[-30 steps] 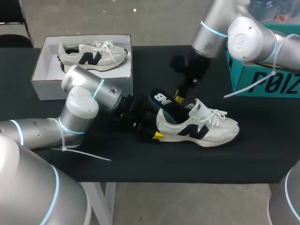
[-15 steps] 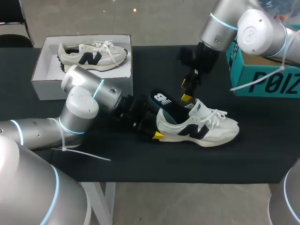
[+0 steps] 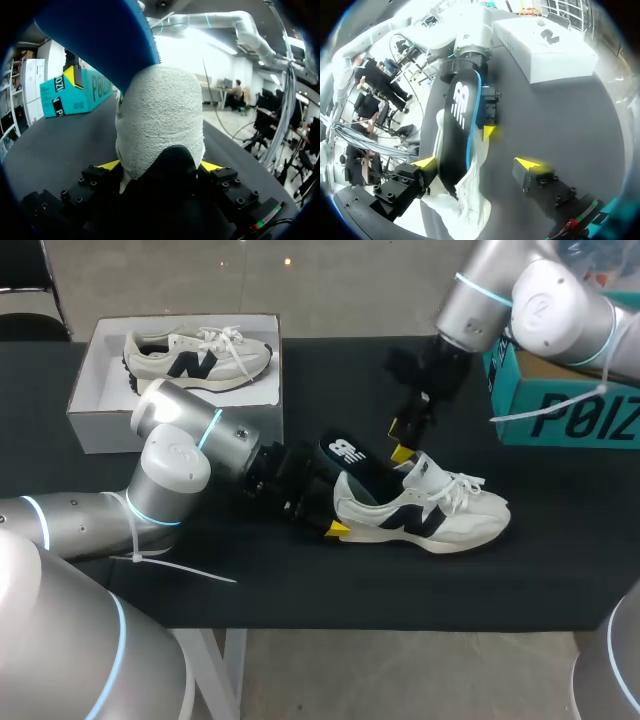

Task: Take the shoe out of the shoebox, open the shoe tongue, remove and reinsert the insole, then place the shoe into the shoebox

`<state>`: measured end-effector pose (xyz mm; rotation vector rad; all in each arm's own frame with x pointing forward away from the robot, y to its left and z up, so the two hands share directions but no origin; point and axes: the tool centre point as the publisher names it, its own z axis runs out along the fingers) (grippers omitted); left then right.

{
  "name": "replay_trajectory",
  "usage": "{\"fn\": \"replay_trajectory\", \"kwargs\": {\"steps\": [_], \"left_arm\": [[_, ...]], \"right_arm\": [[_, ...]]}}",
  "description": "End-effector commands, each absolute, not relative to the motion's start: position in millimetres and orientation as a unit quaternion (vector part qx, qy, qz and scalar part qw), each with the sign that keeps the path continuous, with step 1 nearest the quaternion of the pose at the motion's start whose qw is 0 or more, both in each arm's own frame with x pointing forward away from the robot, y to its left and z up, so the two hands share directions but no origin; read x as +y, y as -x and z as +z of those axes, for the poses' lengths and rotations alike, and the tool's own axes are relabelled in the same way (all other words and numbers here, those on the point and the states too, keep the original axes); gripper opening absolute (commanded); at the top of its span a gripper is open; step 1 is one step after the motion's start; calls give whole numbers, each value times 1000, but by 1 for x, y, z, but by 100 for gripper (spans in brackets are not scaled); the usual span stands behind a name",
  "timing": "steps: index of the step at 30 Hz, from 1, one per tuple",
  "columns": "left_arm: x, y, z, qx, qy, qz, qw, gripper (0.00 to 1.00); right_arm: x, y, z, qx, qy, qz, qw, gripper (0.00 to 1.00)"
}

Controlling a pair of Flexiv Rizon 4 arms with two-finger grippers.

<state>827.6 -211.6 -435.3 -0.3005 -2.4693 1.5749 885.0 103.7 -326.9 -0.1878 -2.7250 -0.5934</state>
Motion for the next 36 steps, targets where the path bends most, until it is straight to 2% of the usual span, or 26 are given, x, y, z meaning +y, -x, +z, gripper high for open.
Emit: {"fn": "replay_trajectory", "kwargs": {"steps": [1,20,21,22,23,26,27,28,36], "left_arm": [[-215,-829,-442,-835,102,531,99,0],[-215,-829,-442,-835,102,531,99,0],[-215,-829,-442,-835,102,531,99,0],[-215,-829,-442,-835,102,531,99,0],[-215,-829,-442,-835,102,531,99,0],[-215,-829,-442,-835,102,531,99,0],[-215,-829,-442,-835,102,531,99,0],[-215,-829,-442,-835,102,531,99,0],[-215,-829,-442,-835,102,531,99,0]], "right_arm": [[107,-886,-329,-959,65,-206,182,100],[135,-867,-350,-952,60,-213,211,100],[136,-866,-351,-952,60,-214,212,92],[137,-865,-351,-951,60,-214,214,78],[138,-864,-352,-951,60,-215,215,53],[140,-863,-354,-950,60,-216,217,26],[140,-863,-355,-950,60,-217,218,7],[140,-863,-356,-949,59,-217,220,0],[141,-864,-355,-949,62,-221,217,0]]}}
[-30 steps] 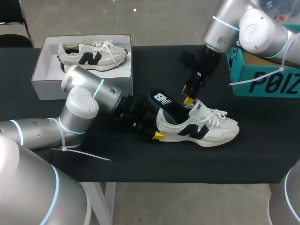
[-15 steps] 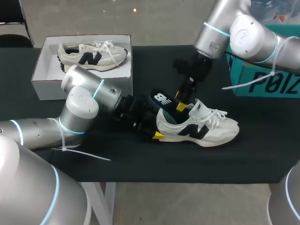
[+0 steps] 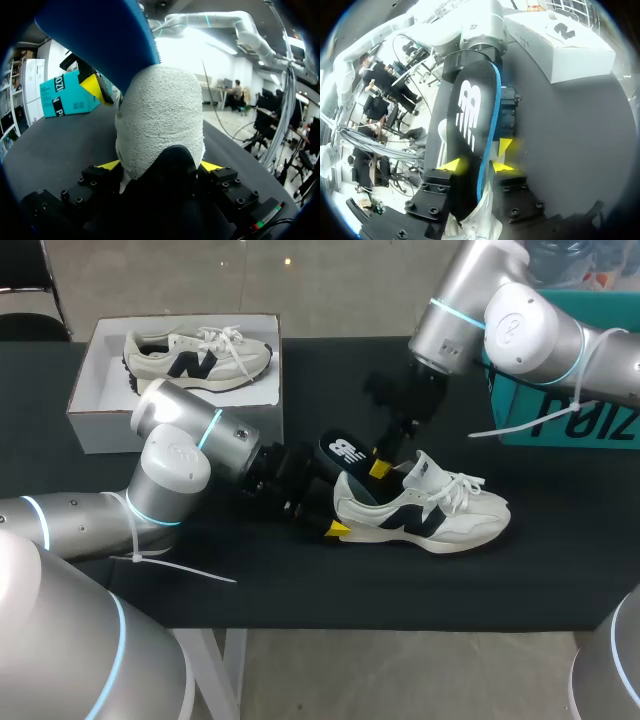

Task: Take the shoe out of the shoebox, open the shoe tongue, remove and reinsert the insole, then place the shoe into the shoebox

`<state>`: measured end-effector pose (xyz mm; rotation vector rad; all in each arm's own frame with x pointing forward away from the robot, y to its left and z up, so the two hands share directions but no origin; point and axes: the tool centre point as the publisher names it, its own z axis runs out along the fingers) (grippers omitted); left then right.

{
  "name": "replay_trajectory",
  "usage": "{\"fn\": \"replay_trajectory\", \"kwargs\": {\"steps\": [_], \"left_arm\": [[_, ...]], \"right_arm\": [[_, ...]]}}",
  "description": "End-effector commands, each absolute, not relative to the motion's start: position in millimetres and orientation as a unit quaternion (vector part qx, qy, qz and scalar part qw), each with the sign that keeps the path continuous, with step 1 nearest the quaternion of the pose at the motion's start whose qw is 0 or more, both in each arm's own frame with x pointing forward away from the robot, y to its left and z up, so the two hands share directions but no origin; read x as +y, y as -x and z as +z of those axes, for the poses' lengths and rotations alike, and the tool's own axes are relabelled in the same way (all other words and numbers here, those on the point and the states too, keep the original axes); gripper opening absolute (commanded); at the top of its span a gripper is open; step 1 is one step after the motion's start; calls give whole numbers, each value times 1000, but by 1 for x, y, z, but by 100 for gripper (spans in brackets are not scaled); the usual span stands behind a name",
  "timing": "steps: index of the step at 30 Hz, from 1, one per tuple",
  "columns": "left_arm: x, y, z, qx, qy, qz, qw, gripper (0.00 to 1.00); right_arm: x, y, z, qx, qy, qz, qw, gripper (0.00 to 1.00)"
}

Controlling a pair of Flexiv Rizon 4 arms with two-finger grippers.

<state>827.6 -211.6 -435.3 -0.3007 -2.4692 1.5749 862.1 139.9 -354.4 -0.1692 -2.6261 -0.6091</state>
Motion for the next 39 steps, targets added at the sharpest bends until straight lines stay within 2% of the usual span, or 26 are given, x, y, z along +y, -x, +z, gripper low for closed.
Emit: {"fn": "replay_trajectory", "kwargs": {"steps": [1,22,39], "left_arm": [[-215,-829,-442,-835,102,531,99,0],[-215,-829,-442,-835,102,531,99,0],[-215,-829,-442,-835,102,531,99,0]], "right_arm": [[141,-865,-355,-949,62,-221,215,0],[146,-877,-313,-948,56,-273,154,0],[139,-908,-218,-901,55,-431,11,0]]}}
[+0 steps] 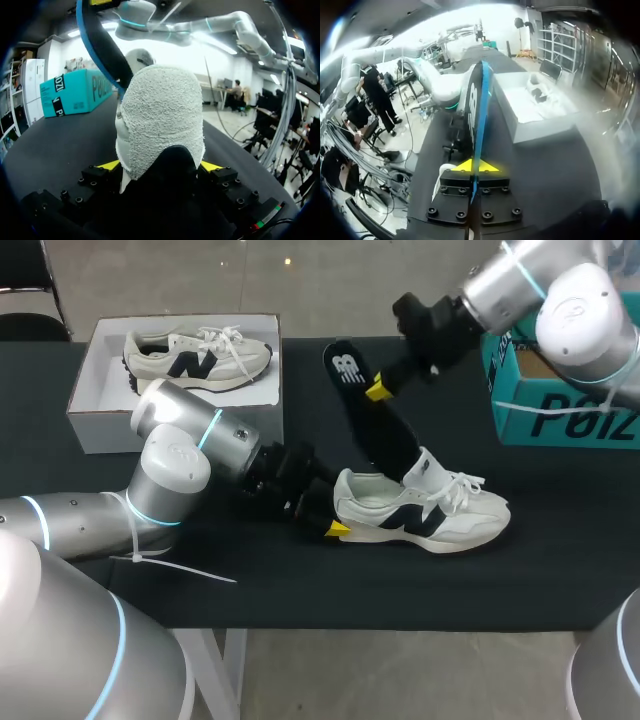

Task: Take the shoe out of the shoebox, open the shoe tongue, remove and reinsert the insole, then place the shoe into the shoebox

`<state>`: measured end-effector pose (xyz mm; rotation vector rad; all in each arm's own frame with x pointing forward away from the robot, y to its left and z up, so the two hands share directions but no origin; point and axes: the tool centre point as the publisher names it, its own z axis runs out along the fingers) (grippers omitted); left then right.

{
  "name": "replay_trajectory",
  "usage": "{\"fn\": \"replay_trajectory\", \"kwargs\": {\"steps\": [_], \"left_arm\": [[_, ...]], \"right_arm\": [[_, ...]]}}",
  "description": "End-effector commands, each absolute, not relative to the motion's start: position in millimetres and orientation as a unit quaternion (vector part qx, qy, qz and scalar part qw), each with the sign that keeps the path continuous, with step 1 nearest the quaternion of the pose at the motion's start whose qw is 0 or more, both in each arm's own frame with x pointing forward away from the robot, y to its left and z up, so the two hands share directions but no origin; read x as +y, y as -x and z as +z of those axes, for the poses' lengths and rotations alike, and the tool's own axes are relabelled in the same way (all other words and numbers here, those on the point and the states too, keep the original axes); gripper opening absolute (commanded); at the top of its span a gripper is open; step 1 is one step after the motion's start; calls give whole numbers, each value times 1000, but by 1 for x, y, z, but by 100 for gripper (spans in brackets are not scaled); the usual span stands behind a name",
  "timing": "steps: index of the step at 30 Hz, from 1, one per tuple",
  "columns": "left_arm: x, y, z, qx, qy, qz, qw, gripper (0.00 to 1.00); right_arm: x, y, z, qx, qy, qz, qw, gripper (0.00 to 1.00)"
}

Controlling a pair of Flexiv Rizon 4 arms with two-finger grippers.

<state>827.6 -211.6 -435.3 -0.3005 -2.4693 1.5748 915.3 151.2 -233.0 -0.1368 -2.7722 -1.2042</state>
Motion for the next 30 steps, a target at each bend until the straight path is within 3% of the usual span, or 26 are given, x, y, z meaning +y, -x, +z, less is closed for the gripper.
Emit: {"fn": "replay_trajectory", "kwargs": {"steps": [1,6,18,30], "left_arm": [[-215,-829,-442,-835,102,531,99,0],[-215,-829,-442,-835,102,531,99,0],[-215,-829,-442,-835,102,531,99,0],[-215,-829,-442,-835,102,531,99,0]], "right_arm": [[138,-911,-213,-897,57,-439,9,0],[132,-919,-180,-877,55,-477,-14,0],[112,-908,-104,-840,70,-538,11,0],[120,-848,-74,-815,80,-573,28,0]]}}
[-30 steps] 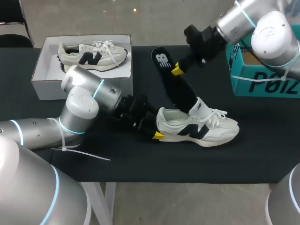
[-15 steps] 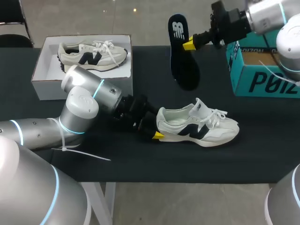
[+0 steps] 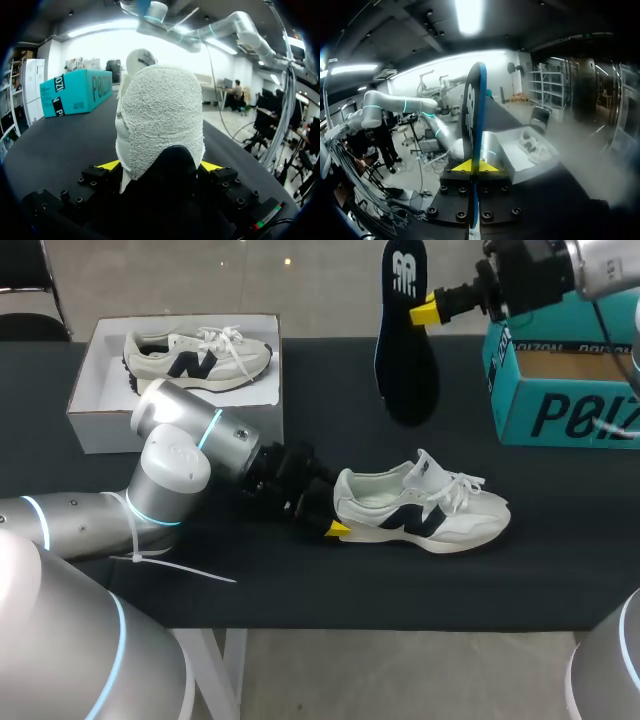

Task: Take the shoe out of the shoebox, open the shoe tongue, remove and reinsert the insole, then place the shoe into the shoebox

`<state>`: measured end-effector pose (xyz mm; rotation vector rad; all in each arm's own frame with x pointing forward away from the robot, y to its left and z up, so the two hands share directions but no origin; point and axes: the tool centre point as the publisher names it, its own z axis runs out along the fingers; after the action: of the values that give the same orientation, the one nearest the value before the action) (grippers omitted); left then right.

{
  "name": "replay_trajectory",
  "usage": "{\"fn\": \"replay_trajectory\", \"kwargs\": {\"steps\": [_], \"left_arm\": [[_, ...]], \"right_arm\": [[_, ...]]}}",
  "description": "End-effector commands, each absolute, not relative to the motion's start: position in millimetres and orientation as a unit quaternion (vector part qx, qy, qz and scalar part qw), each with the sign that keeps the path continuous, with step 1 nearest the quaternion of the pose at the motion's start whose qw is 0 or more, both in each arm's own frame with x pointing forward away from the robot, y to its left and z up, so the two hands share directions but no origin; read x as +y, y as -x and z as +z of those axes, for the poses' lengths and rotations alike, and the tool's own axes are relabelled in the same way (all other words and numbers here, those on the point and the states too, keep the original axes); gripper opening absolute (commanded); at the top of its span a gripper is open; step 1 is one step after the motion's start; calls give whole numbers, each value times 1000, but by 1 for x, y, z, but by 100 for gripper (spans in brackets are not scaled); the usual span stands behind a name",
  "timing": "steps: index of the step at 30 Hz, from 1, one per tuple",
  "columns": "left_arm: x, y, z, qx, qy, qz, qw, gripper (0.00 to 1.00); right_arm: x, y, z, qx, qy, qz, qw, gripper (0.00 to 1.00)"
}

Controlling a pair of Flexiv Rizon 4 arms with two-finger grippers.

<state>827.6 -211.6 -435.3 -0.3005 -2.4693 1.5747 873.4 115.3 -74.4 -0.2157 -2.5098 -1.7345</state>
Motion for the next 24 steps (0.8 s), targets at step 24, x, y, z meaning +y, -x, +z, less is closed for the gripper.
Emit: {"fn": "replay_trajectory", "kwargs": {"steps": [24], "left_arm": [[-215,-829,-442,-835,102,531,99,0]], "right_arm": [[107,-826,-46,-759,85,-643,59,0]]}}
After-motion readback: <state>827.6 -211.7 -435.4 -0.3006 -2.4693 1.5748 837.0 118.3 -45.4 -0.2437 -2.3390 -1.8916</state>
